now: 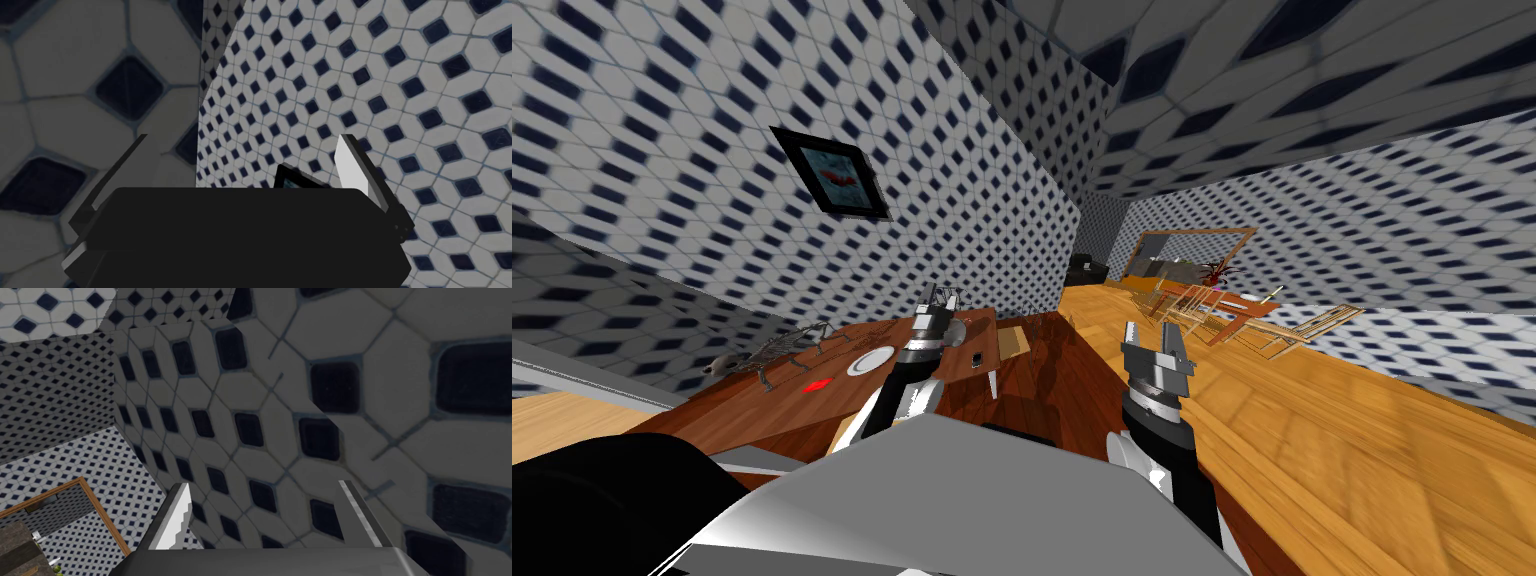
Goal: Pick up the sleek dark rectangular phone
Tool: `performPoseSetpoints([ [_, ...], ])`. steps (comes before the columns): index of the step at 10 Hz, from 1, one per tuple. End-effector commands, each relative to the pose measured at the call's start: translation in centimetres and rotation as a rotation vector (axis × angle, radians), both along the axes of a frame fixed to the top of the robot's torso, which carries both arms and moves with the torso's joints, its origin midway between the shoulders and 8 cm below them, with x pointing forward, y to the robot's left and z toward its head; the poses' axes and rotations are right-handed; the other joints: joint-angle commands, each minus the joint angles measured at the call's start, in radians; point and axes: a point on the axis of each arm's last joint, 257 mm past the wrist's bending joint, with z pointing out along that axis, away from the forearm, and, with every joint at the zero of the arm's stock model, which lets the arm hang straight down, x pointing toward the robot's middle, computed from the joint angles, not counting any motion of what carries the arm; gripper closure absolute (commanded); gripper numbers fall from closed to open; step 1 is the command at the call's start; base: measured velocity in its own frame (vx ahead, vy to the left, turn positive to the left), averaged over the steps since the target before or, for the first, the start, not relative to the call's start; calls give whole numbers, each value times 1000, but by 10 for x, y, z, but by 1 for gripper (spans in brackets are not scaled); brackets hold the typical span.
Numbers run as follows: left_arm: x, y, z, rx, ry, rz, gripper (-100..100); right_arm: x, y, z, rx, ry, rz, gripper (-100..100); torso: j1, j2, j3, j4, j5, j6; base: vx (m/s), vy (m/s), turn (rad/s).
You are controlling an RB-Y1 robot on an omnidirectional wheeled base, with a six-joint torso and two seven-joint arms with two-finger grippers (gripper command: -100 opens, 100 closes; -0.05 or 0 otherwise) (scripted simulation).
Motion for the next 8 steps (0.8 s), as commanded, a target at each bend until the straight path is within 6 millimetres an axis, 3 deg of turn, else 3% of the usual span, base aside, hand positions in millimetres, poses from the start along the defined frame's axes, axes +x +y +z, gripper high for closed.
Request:
performPoseSetpoints([
  [1,4,-1,-7,24,24,-15,-100,0,0,0,0,0,0,0,0,0,0,0,0,0,15,-30,-1],
  [7,29,25,-68,38,185,-33,-100,0,0,0,0,0,0,0,-6,-7,-4,-2,-1,0,74,-89,7],
  [8,34,36,-87,24,230,-27,-100,0,0,0,0,0,0,0,-5,-6,-3,-1,-1,0,60,-76,2],
])
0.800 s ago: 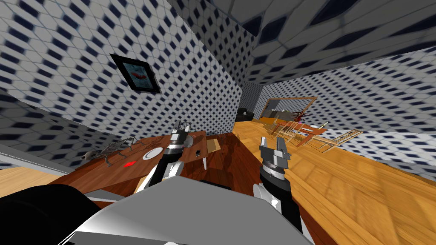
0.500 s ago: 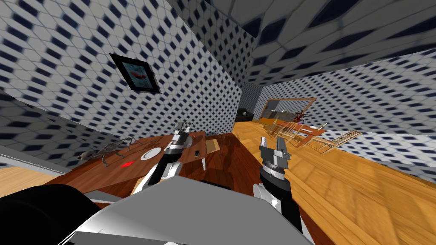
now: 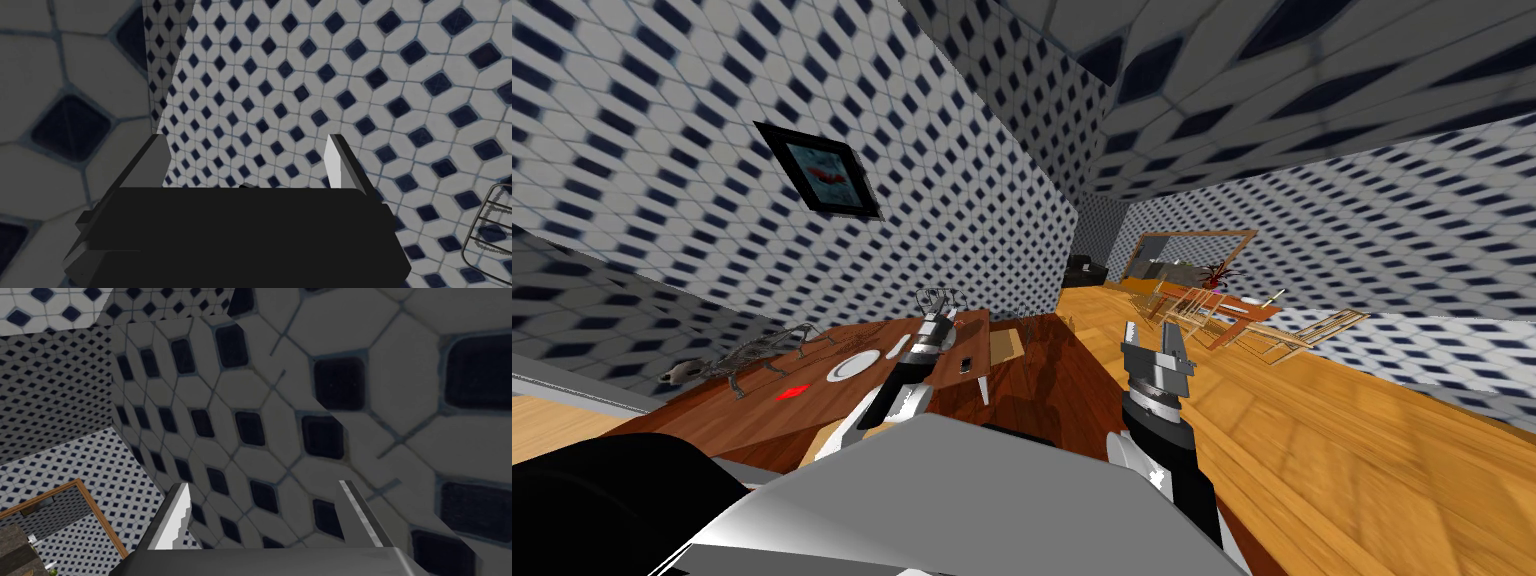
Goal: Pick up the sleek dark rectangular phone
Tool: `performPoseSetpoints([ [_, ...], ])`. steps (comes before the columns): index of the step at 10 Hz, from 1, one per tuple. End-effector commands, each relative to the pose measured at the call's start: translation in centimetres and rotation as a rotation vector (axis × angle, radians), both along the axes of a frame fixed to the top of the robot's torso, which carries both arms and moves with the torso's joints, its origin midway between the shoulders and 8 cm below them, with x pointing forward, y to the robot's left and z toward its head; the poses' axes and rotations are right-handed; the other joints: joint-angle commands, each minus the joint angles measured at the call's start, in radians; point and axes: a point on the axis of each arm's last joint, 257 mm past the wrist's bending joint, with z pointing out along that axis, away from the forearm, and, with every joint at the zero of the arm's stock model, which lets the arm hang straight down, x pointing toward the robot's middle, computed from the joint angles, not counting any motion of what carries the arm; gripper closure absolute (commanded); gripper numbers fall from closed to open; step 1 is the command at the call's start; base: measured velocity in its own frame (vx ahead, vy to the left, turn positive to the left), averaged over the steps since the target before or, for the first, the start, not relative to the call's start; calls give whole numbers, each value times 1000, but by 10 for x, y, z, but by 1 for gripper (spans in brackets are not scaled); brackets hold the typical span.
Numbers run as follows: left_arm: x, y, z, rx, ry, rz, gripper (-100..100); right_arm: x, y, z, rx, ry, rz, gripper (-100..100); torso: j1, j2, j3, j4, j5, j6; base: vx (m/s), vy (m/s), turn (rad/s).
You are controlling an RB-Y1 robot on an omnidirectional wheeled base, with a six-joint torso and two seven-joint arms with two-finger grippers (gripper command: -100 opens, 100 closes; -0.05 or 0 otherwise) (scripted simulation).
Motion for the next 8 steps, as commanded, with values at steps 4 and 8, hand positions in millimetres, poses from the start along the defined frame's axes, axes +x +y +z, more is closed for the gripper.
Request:
performPoseSetpoints([
  [4,12,46,-65,-72,154,48,-100,0,0,0,0,0,0,0,-1,-1,0,0,0,0,86,-118,9],
  [8,11,84,-118,-145,266,102,-100,0,0,0,0,0,0,0,1,-1,-1,0,0,0,88,-82,10],
])
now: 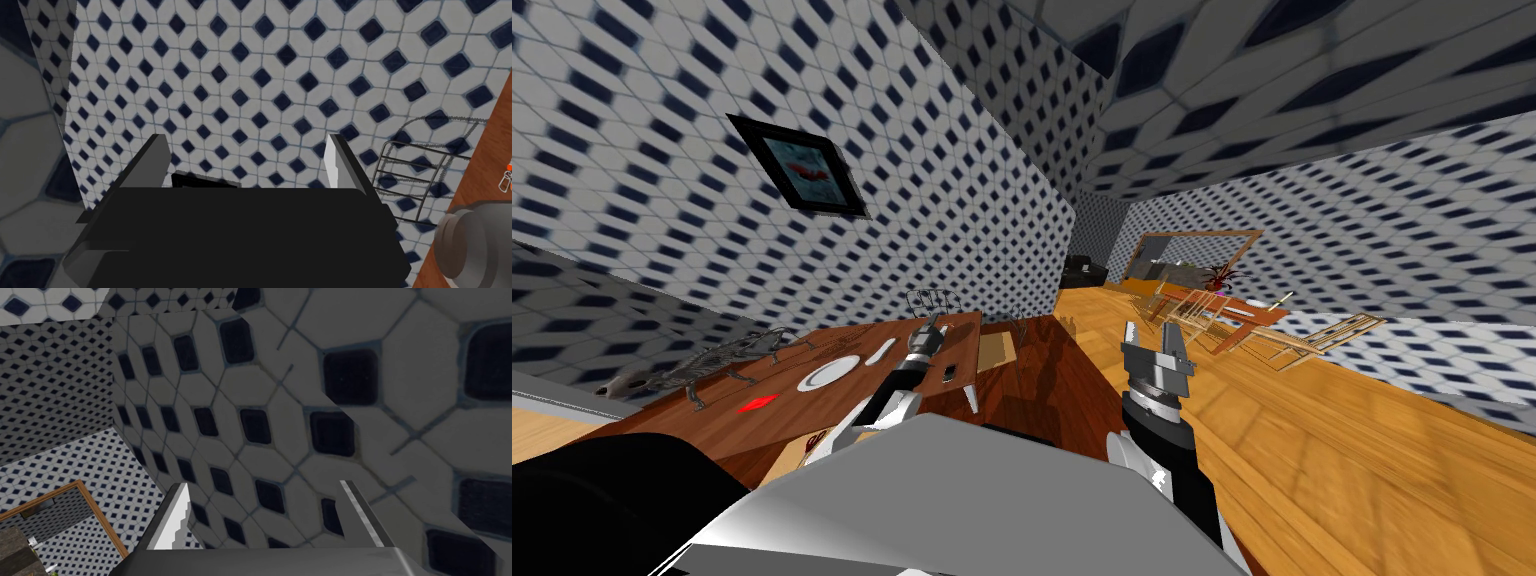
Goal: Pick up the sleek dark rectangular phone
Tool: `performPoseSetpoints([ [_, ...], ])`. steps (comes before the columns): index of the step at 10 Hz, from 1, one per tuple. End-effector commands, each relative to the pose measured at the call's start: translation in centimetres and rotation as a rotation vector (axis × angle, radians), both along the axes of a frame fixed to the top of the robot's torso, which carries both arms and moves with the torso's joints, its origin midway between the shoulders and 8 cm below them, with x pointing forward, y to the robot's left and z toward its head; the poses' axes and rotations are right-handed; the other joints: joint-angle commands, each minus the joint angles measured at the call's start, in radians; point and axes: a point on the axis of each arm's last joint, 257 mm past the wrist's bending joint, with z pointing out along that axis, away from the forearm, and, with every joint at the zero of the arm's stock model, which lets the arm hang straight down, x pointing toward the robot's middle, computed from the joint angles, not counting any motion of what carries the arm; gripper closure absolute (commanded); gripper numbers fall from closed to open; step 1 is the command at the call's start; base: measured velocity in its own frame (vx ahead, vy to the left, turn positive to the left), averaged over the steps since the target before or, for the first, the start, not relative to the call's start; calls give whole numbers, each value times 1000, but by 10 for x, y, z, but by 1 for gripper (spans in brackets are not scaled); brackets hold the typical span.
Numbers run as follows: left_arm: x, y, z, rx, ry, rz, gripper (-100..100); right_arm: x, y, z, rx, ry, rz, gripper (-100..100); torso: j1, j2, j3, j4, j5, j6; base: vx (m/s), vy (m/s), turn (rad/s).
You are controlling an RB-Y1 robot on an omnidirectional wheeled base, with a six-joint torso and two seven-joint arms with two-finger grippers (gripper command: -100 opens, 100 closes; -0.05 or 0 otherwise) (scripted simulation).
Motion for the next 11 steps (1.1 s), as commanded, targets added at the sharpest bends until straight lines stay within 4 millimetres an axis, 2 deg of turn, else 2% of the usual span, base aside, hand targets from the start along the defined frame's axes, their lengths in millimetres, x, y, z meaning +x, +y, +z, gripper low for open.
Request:
performPoseSetpoints([
  [1,0,10,-19,-24,41,19,-100,0,0,0,0,0,0,0,0,0,0,0,0,0,73,-86,13],
  [2,-2,26,-34,-60,73,44,-100,0,0,0,0,0,0,0,0,1,0,0,0,0,78,-105,9],
  [3,-4,30,-46,-66,96,52,-100,0,0,0,0,0,0,0,-1,0,0,0,0,0,71,-85,9],
  [4,-9,49,-69,-109,140,87,-100,0,0,0,0,0,0,0,0,1,0,0,0,0,97,-66,11],
  [5,-10,50,-73,-111,150,90,-100,0,0,0,0,0,0,0,1,0,0,0,0,0,80,-59,12],
  [6,-17,68,-92,-156,186,124,-100,0,0,0,0,0,0,0,2,0,0,0,0,0,120,-83,10],
  [7,-20,71,-101,-161,203,132,-100,0,0,0,0,0,0,0,0,-2,-1,0,0,0,95,-79,14],
  [8,-28,89,-122,-211,241,169,-100,0,0,0,0,0,0,0,1,-1,-1,0,0,0,84,-81,8],
  [9,-31,91,-130,-215,256,176,-100,0,0,0,0,0,0,0,0,0,0,0,0,0,66,-62,16],
  [10,-38,106,-140,-263,273,207,-100,0,0,0,0,0,0,0,1,1,0,0,0,0,81,-68,12],
  [11,-41,108,-148,-268,288,214,-100,0,0,0,0,0,0,0,1,0,0,0,0,0,75,-62,8],
])
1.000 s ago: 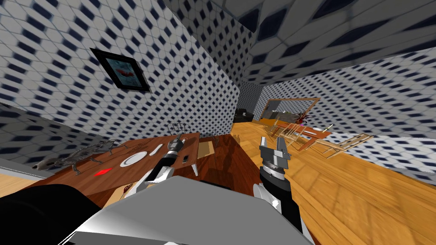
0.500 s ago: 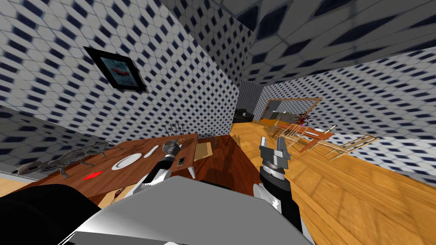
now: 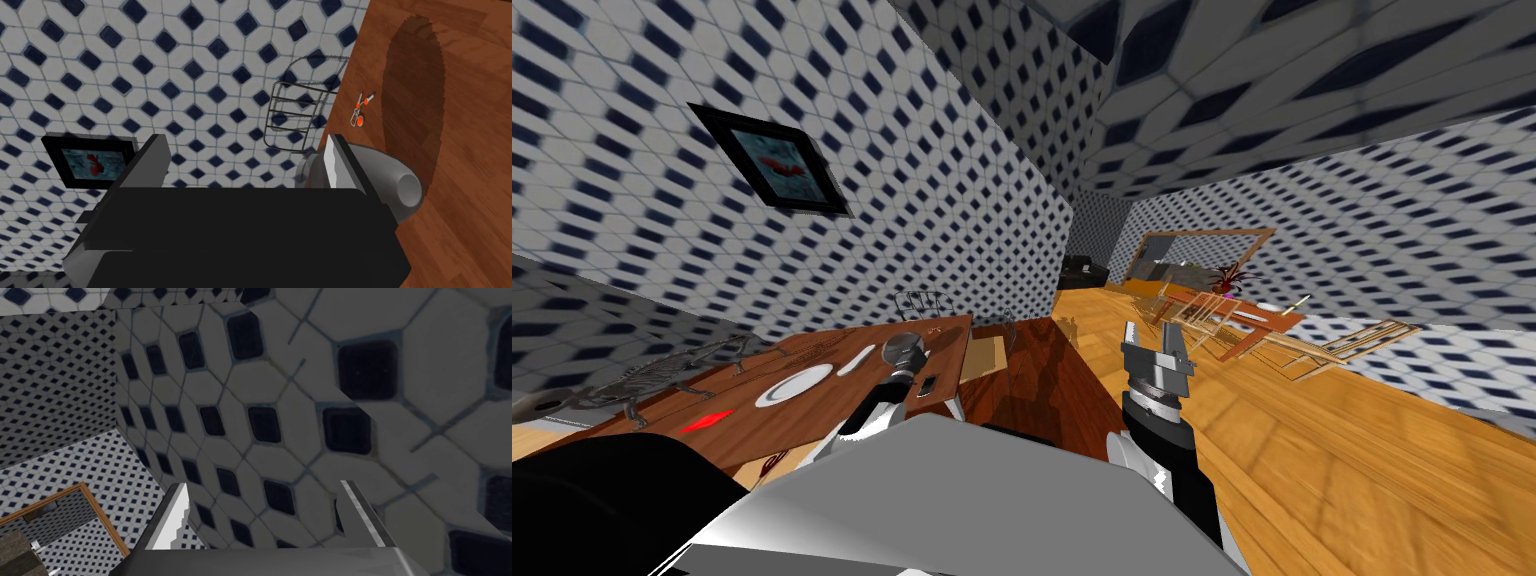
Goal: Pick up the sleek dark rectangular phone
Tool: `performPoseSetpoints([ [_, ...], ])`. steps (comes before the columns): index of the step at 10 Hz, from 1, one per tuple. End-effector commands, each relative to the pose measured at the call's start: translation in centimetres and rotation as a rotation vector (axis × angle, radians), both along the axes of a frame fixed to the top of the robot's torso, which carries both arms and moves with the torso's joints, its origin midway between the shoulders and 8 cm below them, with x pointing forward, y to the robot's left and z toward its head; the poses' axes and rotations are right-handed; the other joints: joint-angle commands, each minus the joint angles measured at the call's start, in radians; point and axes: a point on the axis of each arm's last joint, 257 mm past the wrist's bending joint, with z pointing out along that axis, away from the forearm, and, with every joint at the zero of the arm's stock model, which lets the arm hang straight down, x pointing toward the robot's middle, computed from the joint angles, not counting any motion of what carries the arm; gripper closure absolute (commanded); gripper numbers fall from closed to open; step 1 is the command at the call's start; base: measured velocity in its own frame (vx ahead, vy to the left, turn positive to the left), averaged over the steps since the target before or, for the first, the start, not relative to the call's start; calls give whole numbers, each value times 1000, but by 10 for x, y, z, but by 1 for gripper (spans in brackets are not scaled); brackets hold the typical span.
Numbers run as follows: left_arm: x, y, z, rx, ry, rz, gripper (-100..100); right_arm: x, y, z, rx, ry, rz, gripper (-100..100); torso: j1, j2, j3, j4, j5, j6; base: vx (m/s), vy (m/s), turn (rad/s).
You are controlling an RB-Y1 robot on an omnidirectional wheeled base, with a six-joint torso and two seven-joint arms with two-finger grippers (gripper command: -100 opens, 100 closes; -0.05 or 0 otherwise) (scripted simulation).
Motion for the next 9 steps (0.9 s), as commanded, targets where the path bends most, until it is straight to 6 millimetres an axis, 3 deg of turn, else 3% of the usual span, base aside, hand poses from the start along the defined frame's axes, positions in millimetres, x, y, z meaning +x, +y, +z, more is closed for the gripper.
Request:
performPoseSetpoints([
  [1,-10,6,-19,-16,29,16,-100,0,0,0,0,0,0,0,0,0,0,0,0,0,42,-23,1],
  [4,-36,38,-61,-129,97,109,-100,0,0,0,0,0,0,0,2,0,0,0,0,0,85,-46,12],
  [9,-62,55,-101,-206,167,178,-100,0,0,0,0,0,0,0,2,1,0,0,0,0,62,-33,6],
])
